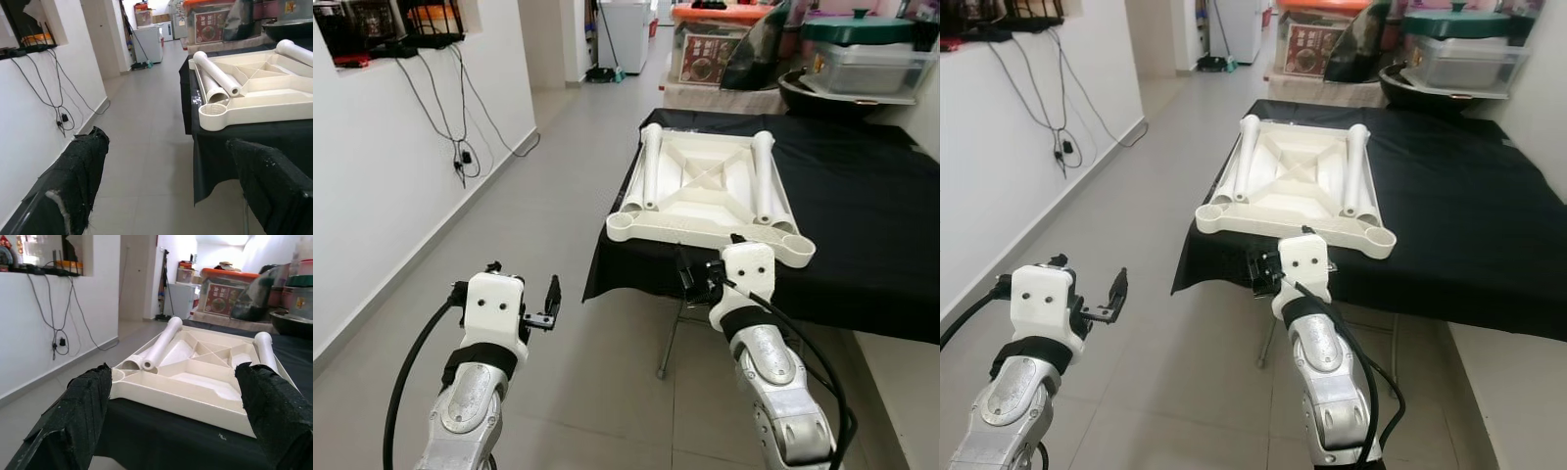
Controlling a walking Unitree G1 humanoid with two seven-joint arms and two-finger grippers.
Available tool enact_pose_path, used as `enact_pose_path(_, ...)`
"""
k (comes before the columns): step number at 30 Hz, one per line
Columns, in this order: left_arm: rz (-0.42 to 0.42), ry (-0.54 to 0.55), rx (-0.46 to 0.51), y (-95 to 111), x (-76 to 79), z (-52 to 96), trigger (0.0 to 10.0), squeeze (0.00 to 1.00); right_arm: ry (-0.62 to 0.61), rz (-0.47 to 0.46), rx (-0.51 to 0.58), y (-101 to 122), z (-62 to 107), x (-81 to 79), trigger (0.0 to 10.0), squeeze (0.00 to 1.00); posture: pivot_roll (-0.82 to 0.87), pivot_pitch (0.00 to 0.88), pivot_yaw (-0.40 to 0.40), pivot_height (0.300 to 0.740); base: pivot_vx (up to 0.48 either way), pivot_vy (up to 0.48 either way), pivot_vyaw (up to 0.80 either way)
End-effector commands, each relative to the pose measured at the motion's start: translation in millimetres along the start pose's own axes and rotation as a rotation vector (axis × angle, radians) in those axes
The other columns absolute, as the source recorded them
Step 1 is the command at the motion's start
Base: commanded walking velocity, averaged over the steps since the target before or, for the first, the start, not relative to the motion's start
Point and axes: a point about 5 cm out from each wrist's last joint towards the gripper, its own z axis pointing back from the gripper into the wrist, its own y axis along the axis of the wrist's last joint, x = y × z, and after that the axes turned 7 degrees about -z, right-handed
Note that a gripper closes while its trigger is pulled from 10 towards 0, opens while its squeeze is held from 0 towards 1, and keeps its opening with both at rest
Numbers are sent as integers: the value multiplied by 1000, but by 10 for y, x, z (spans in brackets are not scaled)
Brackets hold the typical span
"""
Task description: Building children table
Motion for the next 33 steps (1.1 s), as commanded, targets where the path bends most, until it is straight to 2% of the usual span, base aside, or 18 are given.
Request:
enact_pose_path(1, -12, 0, -6, -29, -13, -9, 10000, 0, -10, -5, 7, 4, -22, 18, 10000, 0, 44, 0, -25, 740, 0, 0, 0)
enact_pose_path(7, -19, -17, -5, -49, 37, -10, 10000, 0, -28, 8, 1, -19, -40, 51, 10000, 0, 59, 0, -33, 740, 0, 0, 0)
enact_pose_path(13, -33, -7, -10, -90, 4, -32, 10000, 0, -27, 12, -3, -37, -84, 24, 10000, 0, 51, 0, -35, 740, 0, 0, 0)
enact_pose_path(19, -28, -29, 5, -70, 75, -74, 10000, 0, -36, 17, -6, -48, -94, 76, 10000, 0, 47, 0, -25, 740, 0, 0, 0)
enact_pose_path(27, -34, -21, 12, -88, 28, -127, 10000, 0, -29, 27, -3, -45, -136, 79, 10000, 0, 33, 0, -21, 740, 0, 0, 0)
enact_pose_path(33, -31, -28, 23, -74, 60, -150, 10000, 0, -20, 35, 2, -48, -138, 90, 10000, 0, 40, 0, -24, 740, 0, 0, 0)
